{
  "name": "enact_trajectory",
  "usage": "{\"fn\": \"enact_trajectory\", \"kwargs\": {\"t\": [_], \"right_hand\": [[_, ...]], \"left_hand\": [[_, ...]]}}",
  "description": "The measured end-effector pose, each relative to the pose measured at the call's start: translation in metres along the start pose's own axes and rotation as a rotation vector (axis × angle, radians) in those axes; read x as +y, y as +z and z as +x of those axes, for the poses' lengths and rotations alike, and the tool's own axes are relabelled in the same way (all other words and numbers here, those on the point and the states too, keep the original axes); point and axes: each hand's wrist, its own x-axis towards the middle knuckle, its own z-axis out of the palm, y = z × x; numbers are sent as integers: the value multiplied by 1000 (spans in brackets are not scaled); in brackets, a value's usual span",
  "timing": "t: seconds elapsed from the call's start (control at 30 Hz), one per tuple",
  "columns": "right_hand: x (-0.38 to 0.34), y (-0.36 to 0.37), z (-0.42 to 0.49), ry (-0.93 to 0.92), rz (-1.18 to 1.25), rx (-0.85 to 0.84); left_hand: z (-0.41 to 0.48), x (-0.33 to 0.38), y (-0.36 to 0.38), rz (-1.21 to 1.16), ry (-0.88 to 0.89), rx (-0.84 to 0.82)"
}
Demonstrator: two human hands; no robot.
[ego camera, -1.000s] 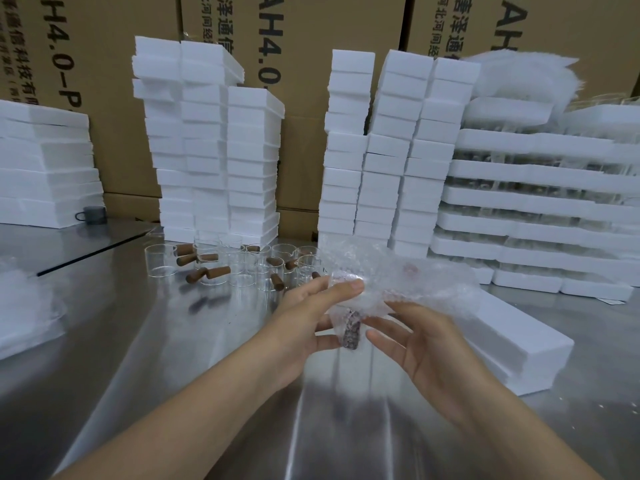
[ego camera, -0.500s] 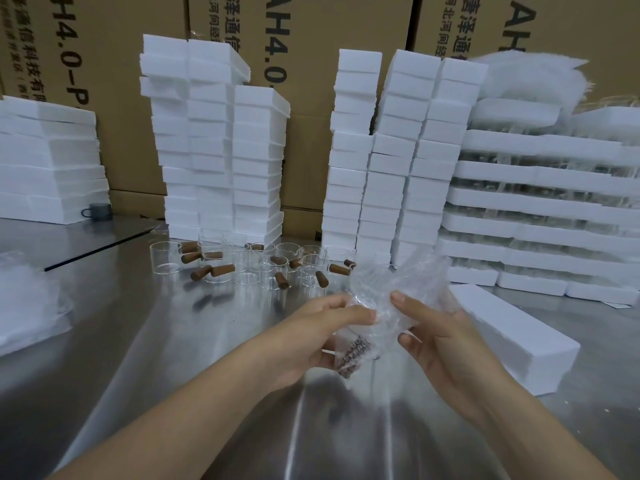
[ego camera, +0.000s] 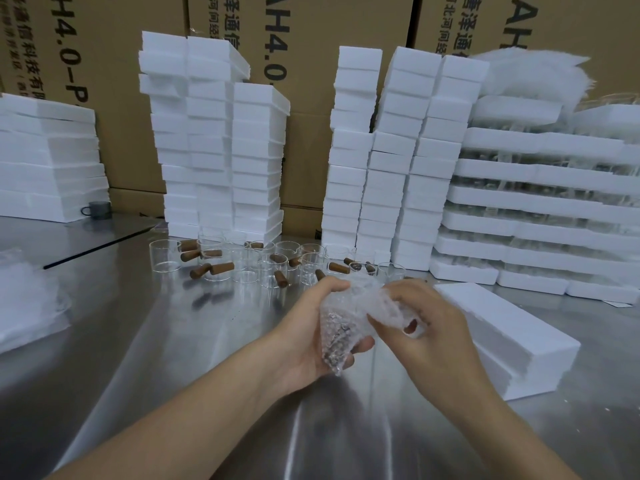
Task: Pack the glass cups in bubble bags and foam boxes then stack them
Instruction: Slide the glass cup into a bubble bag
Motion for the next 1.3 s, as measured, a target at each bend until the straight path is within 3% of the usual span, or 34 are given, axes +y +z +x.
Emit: {"fn": "enact_trajectory", "kwargs": {"t": [0.17, 0.3, 0.4, 0.6, 0.93, 1.07, 1.3], "right_hand": [[-1, 2, -4, -62, -256, -172], [-1, 9, -10, 37, -187, -347], [1, 7, -14, 57, -234, -413], [-8, 5, -10, 54, -14, -253], [-1, 9, -8, 36, -20, 105], [-4, 6, -10, 64, 11, 163], [-13, 5, -5, 68, 46, 147]], "left_hand": [[4, -1, -4, -67, 44, 90], [8, -2, -10, 129, 174, 196], [8, 0, -14, 233, 236, 187], [11, -2, -15, 312, 261, 68], [7, -14, 13, 284, 103, -44], [2, -12, 25, 248, 66, -76], [5, -12, 12, 251, 216, 128]]}}
